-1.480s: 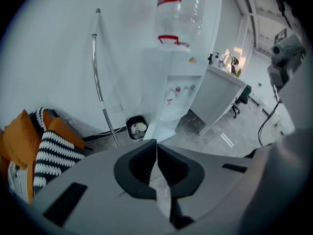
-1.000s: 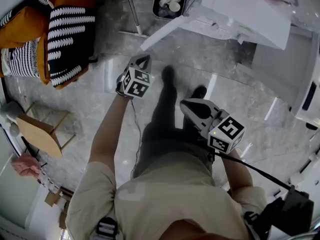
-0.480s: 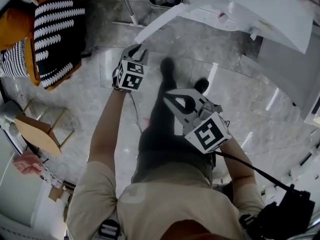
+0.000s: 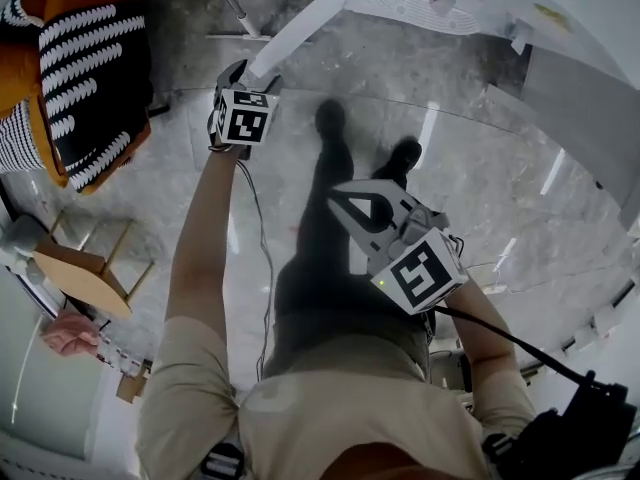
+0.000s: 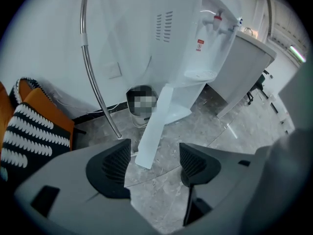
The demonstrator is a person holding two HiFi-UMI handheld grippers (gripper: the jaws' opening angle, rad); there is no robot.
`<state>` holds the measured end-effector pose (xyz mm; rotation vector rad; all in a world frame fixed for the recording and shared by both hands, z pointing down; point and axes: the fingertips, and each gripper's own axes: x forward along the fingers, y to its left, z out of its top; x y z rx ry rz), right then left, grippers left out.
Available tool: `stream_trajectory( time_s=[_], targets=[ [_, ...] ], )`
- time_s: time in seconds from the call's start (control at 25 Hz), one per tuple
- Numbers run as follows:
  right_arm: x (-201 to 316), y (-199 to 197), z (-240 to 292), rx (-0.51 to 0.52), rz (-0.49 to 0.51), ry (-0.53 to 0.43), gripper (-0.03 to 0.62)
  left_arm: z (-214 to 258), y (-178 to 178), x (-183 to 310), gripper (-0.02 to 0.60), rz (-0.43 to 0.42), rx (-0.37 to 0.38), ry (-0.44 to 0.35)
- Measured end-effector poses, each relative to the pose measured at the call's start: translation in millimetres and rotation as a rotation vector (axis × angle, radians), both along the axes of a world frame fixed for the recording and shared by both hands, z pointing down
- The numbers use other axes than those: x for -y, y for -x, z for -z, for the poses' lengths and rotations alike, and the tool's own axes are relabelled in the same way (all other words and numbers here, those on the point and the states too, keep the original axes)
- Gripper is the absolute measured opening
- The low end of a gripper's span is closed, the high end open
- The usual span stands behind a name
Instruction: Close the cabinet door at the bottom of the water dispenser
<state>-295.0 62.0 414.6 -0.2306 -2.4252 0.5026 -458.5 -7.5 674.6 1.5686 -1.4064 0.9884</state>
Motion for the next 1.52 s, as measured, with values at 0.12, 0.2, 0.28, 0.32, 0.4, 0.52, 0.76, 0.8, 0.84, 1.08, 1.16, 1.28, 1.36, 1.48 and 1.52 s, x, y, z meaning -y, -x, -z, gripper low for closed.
stream_trajectory(
  time_s=[0.12,0.2,0.28,0.32,0.4,0.52,0.76,0.8,0.84,1.08,1.16,1.28,1.36,1.48,1.52],
  targets=[
    [-6,-8,-2,0.021,0.021,0.021,0.014,-13,-2,1,0.294,-0.04,0.0,0.049],
    [-6,-16,-6,0.018,0.022,0.028,0.014,-22,-7,0,0.301,-0.073,0.007,0.077],
    [-4,-23,-12,0.008,0.009,0.027,0.014,-29,-10,2,0.301,-0.093,0.02,0.094],
    [-3,-25,-14,0.005,0.001,0.025,0.014,-33,-9,3,0.301,-0.099,0.027,0.1],
    [-2,-29,-17,0.006,-0.013,0.027,0.014,-41,-8,2,0.301,-0.119,0.042,0.122],
    [-4,-36,-18,0.005,-0.024,0.036,0.014,-54,-10,-3,0.301,-0.176,0.07,0.167],
    [-3,-51,-21,-0.004,-0.04,0.048,0.014,-67,-6,-6,0.301,-0.164,0.098,0.201],
    [-3,-52,-22,-0.005,-0.042,0.049,0.014,-67,-5,-5,0.301,-0.16,0.099,0.199],
    [-3,-53,-22,-0.005,-0.044,0.048,0.014,-66,-5,-5,0.301,-0.16,0.102,0.198],
    [-8,-56,-26,-0.001,-0.047,0.055,0.014,-69,-2,-4,0.301,-0.165,0.131,0.194],
    [-8,-60,-27,-0.005,-0.049,0.054,0.014,-70,0,-2,0.301,-0.15,0.145,0.187],
    [-7,-64,-28,-0.011,-0.056,0.052,0.014,-74,1,0,0.301,-0.137,0.141,0.206],
    [-6,-66,-29,-0.014,-0.063,0.051,0.014,-78,3,-1,0.301,-0.128,0.133,0.226],
    [-7,-68,-29,-0.015,-0.073,0.055,0.014,-82,3,-1,0.3,-0.106,0.108,0.246],
    [-7,-68,-29,-0.015,-0.075,0.057,0.014,-83,3,0,0.301,-0.098,0.1,0.248]
  ],
)
